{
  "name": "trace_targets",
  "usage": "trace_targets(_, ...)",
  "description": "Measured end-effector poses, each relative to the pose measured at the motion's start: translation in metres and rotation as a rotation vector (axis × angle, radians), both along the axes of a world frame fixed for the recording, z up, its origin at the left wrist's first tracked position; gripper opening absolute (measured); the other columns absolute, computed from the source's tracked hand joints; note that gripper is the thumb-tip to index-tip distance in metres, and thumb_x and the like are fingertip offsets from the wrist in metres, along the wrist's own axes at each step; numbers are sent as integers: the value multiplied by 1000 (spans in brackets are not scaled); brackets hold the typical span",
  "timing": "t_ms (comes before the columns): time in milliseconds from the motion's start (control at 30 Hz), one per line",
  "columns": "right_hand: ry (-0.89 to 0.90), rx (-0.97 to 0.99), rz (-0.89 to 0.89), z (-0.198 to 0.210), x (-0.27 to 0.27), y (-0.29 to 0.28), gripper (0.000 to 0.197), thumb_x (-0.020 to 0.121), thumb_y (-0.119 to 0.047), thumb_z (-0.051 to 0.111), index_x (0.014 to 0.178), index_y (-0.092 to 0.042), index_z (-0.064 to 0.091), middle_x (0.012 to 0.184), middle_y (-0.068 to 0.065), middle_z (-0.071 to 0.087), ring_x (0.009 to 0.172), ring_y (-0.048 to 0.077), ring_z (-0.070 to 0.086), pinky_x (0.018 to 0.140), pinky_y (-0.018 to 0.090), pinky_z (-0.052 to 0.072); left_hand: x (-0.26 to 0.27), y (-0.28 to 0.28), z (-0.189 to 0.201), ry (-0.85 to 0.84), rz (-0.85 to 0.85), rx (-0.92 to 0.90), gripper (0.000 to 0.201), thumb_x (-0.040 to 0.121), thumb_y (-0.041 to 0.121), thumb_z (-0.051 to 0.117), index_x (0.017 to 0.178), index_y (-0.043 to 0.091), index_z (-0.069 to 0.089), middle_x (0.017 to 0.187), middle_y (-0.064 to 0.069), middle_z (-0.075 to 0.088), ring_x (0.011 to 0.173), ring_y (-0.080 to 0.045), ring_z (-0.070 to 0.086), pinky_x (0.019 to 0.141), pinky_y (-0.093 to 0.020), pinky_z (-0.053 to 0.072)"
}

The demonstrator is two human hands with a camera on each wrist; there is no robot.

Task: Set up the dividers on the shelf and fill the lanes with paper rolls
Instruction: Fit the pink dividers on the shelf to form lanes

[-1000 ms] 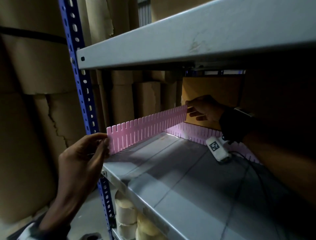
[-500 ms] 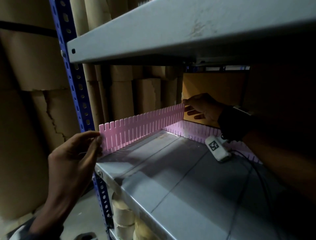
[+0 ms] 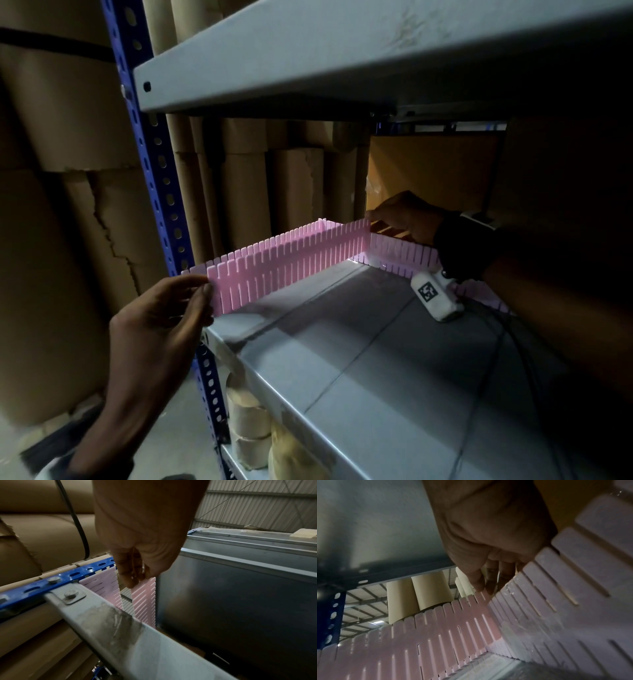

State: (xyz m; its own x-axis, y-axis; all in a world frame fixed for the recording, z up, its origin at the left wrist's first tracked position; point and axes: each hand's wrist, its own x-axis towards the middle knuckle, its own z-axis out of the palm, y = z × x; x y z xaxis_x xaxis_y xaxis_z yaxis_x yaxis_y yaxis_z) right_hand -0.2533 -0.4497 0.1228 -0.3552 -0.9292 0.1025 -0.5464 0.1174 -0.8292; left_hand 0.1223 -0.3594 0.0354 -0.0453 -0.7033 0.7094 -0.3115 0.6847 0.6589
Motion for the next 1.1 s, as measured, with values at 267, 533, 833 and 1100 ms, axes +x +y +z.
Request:
trace_targets(267, 200, 192, 122, 4, 3, 14, 36, 93, -25, 63, 119, -1, 65, 123, 22, 64, 114, 37, 61, 83, 32, 47, 1, 6, -22, -12, -8, 33, 35, 85, 3, 71, 100, 34, 66, 87, 8, 72, 74, -3, 72, 63, -12, 57)
trace_targets(533, 374, 150, 155, 7, 13, 18, 23, 95, -19, 61, 96, 3, 68, 96, 18, 67, 89, 30, 64, 87, 41, 53, -2, 15, -28, -17, -29, 44, 27, 87, 6, 69, 104, 28, 67, 90, 11, 70, 76, -4, 71, 67, -13, 57)
trace_targets(833, 606, 8, 74, 4, 24, 21, 30, 97, -27, 57, 110, -4, 70, 112, 16, 69, 105, 31, 64, 96, 39, 50, 5, 13, -39, -122, -6, 80, 22, 85, 21, 77, 87, 41, 69, 84, 12, 74, 74, -6, 71, 71, -32, 62)
trace_targets(1100, 634, 1, 108, 3, 24, 17, 33, 97, -25, 59, 82, 2, 70, 87, 16, 69, 86, 29, 66, 91, 43, 53, 8, 11, -44, -157, -22, 98, 10, 81, 37, 73, 91, 34, 73, 86, 13, 74, 80, -1, 70, 69, -16, 58)
